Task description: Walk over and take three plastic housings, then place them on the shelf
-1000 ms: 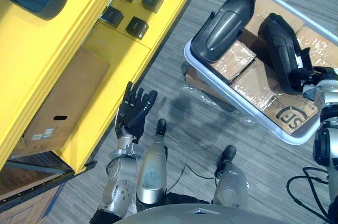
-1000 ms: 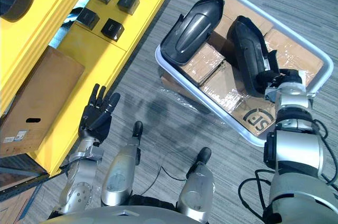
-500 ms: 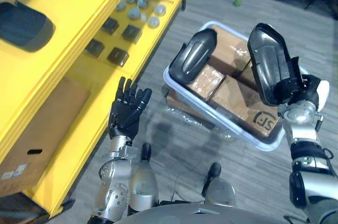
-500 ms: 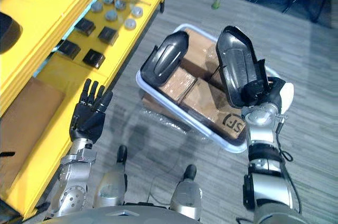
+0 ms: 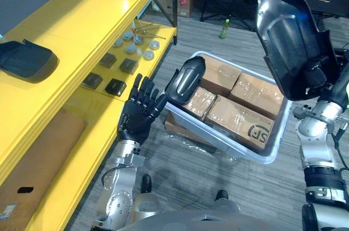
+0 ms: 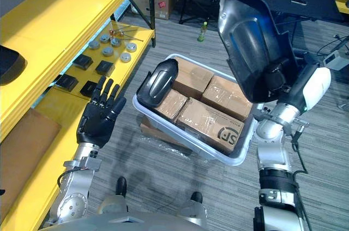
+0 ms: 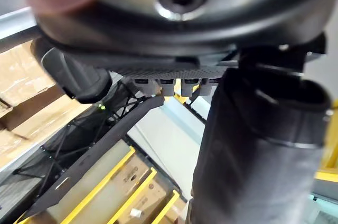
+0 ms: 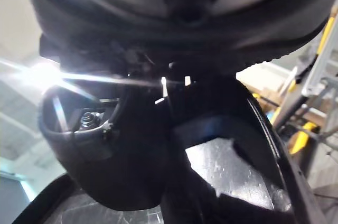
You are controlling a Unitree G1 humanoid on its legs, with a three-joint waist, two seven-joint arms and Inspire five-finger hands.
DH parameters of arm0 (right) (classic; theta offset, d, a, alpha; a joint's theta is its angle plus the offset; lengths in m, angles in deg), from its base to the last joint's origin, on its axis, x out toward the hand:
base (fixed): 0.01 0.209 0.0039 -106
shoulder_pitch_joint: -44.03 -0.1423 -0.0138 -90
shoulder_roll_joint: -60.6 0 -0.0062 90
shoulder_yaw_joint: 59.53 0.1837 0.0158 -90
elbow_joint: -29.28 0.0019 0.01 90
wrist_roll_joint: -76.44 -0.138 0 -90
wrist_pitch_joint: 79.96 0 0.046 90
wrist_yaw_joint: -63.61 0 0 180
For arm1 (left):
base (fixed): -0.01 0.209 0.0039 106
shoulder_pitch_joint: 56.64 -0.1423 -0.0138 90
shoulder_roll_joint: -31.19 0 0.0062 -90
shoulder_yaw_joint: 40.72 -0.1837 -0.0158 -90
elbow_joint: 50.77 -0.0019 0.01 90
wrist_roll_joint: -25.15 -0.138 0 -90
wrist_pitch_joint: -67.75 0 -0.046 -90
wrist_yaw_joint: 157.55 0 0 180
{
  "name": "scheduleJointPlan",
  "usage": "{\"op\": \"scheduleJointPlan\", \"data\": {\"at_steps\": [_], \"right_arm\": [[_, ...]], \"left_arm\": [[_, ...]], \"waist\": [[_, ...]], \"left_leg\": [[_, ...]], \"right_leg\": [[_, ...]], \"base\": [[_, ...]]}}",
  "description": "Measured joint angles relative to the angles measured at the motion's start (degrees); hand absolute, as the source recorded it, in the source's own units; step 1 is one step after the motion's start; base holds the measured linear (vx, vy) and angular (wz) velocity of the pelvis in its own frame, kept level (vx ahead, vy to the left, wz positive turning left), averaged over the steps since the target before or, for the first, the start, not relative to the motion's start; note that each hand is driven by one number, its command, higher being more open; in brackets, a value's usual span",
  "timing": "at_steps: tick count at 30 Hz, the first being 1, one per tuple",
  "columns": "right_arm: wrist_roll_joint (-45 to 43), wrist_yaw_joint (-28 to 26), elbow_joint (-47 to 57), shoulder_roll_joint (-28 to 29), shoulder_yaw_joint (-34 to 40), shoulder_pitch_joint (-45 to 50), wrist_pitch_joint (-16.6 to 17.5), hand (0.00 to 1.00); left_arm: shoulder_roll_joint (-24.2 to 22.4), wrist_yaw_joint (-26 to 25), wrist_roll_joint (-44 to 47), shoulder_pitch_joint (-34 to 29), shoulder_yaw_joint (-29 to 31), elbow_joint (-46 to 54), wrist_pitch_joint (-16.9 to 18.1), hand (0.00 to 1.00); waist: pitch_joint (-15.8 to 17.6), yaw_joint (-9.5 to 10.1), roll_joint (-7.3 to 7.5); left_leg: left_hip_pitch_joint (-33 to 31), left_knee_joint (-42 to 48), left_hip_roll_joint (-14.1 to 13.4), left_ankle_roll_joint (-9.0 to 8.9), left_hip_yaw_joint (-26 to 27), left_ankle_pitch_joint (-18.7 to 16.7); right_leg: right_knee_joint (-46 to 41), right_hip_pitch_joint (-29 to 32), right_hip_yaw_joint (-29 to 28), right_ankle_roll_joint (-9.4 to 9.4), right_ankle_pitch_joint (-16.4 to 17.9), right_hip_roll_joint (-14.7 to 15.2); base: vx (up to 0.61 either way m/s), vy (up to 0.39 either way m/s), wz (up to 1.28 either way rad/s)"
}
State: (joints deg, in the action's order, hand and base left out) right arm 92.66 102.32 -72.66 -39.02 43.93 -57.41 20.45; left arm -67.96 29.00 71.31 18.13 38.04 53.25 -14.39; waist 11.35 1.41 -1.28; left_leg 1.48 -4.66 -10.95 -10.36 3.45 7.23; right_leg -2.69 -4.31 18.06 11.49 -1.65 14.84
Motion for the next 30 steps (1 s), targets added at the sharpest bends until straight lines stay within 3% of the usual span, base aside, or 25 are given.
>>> {"op": "scheduleJointPlan", "data": {"at_steps": [6,12,16,30], "right_arm": [[6.1,1.3,8.0,4.3,-6.3,1.8,5.0,0.0],[8.9,1.5,9.6,7.8,-14.6,1.8,8.3,0.0],[10.3,1.6,9.6,9.2,-18.2,1.9,9.0,0.0],[5.4,0.1,1.3,16.1,-30.5,4.3,10.1,0.0]], "left_arm": [[0.0,-2.1,0.1,5.1,-4.8,-0.6,-8.4,1.0],[-0.2,-4.0,1.7,8.4,-6.2,-5.6,-9.9,1.0],[-0.2,-5.5,3.8,10.0,-6.7,-7.5,-9.0,1.0],[-2.0,-6.3,8.0,15.0,-12.6,-10.1,0.3,1.0]], "waist": [[-2.1,-0.58,-0.29],[-3.8,-0.72,-0.32],[-3.9,-0.42,-0.32],[-6.7,-0.2,-0.01]], "left_leg": [[0.9,-0.1,0.0,0.0,1.2,0.0],[1.0,-0.1,0.0,0.06,1.2,0.1],[1.0,-0.1,0.1,0.12,1.1,0.3],[1.1,-0.1,0.3,0.21,0.9,0.5]], "right_leg": [[0.0,0.0,-1.2,0.0,-0.1,0.0],[0.0,0.0,-1.2,-0.06,-0.2,0.0],[0.0,0.0,-1.2,-0.06,-0.3,0.1],[0.7,-0.7,-1.0,-0.15,-0.4,0.2]], "base": [[-0.02,-0.001,-0.1],[-0.01,-0.001,0.0],[-0.01,0.0,0.0],[-0.01,0.0,0.0]]}}
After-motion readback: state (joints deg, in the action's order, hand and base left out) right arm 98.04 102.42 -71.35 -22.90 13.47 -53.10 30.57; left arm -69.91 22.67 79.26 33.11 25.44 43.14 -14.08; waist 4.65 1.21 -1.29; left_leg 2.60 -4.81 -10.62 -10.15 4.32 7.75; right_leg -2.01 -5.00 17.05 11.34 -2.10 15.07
